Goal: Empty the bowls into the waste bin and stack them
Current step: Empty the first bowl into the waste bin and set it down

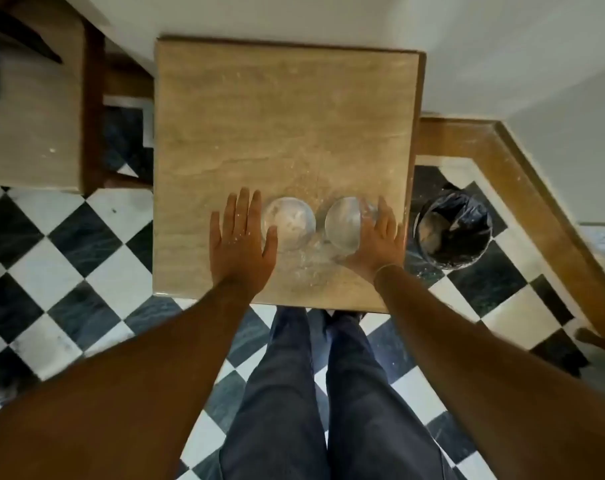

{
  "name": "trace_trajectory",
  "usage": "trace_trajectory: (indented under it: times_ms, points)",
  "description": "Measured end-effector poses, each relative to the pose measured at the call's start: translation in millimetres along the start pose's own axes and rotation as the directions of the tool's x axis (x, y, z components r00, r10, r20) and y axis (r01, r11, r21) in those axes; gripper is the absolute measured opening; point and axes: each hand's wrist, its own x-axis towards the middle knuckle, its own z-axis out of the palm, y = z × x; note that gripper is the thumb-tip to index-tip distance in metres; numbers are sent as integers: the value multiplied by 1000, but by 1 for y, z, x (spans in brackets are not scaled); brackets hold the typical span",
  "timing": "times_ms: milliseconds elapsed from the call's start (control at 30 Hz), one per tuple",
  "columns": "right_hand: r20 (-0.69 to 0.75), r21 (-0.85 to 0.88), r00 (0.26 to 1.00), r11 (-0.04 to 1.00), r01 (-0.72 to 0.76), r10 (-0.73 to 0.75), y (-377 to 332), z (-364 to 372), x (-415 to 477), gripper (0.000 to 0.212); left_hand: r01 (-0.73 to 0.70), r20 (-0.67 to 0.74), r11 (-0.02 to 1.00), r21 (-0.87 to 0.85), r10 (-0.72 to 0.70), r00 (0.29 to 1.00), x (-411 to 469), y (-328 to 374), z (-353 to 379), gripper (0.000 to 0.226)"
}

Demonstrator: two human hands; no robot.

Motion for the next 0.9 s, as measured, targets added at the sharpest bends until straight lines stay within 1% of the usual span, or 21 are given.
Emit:
trace_trajectory:
  times_ms: [67, 200, 333, 400, 467, 500, 533, 600, 700, 800, 867, 900]
  points:
    - [-53, 31, 998, 999, 15, -14, -2, 9, 10, 144, 39, 24, 999, -9, -39, 999, 2, -2, 12, 69]
    - [-132, 80, 991, 996, 49, -38, 0, 21, 14, 133, 58, 44, 998, 2, -58, 997, 0, -4, 32, 69]
    - [-209, 143, 976, 986, 88, -57, 7, 24, 16, 126, 61, 11, 998, -9, -61, 998, 5, 2, 37, 68]
    - [-276, 163, 959, 979, 119, -70, 10, 25, 15, 122, 64, -15, 996, -55, -65, 998, 8, 12, 34, 66]
    - [-336, 151, 937, 976, 155, -97, 13, 24, 11, 120, 25, -48, 991, -134, -32, 998, 15, 24, 30, 64]
    - [-353, 142, 928, 974, 175, -116, 14, 22, 9, 120, 3, -54, 979, -203, -14, 998, 19, 32, 28, 64]
    - [-377, 126, 916, 973, 195, -135, 16, 20, 6, 120, -7, -43, 961, -277, -5, 999, 24, 42, 24, 65]
    - [-412, 119, 892, 960, 252, -183, 18, 17, 1, 120, -10, 29, 922, -386, 23, 999, 35, 60, 16, 66]
    - [-500, 126, 828, 925, 359, -253, 21, 11, -8, 114, -82, 72, 901, -426, 124, 990, 44, 80, 7, 60]
    - [-579, 153, 774, 899, 409, -254, 26, 2, -14, 107, -174, 54, 876, -449, 221, 974, 48, 92, 0, 52]
    - [-609, 163, 750, 885, 437, -258, 28, -6, -19, 104, -200, 79, 874, -442, 260, 962, 52, 98, -2, 46]
    - [-608, 191, 749, 867, 460, -264, 29, -10, -22, 103, -209, 104, 880, -428, 277, 955, 55, 100, -2, 44]
